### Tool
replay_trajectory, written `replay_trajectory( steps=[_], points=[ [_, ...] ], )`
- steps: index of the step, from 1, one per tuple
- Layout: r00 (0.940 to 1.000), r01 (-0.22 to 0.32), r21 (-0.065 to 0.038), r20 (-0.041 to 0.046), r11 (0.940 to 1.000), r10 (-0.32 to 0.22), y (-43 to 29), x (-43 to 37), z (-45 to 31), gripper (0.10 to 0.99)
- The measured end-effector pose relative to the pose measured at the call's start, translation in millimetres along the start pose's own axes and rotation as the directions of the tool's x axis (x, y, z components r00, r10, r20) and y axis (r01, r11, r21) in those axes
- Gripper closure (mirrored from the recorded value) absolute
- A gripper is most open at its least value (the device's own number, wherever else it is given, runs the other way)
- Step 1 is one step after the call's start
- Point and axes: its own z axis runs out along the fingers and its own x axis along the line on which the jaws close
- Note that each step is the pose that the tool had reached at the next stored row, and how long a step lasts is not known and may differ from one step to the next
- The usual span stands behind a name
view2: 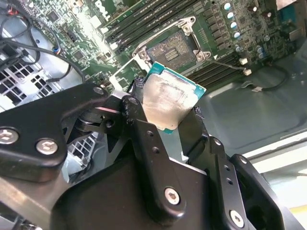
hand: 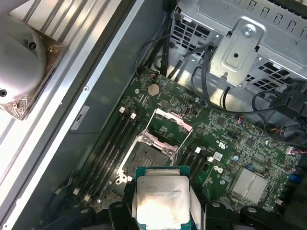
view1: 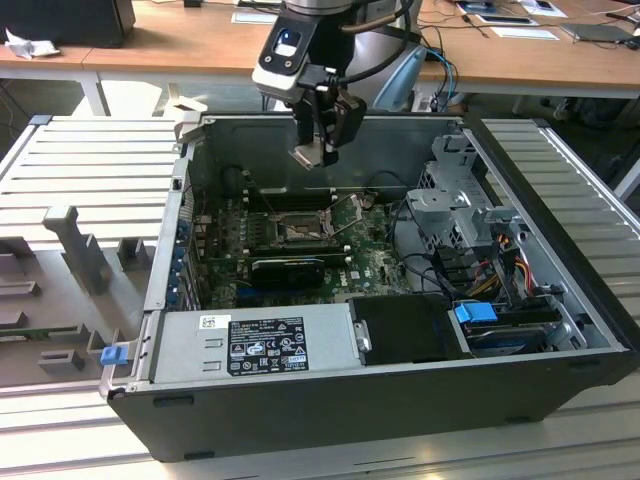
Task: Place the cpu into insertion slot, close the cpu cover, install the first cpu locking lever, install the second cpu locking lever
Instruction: 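Place the cpu into insertion slot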
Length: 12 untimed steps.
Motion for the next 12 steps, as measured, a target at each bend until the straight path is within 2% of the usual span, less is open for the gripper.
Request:
replay_trajectory(
  steps=[7,12],
  points=[
    [0.9948,-0.102,-0.002,0.0087,0.9948,0.102,-0.1,0.0,1.5,0.553],
    [0.9865,-0.163,-0.004,0.0138,0.9866,0.163,-0.2,-0.1,2.1,0.553]
  ],
)
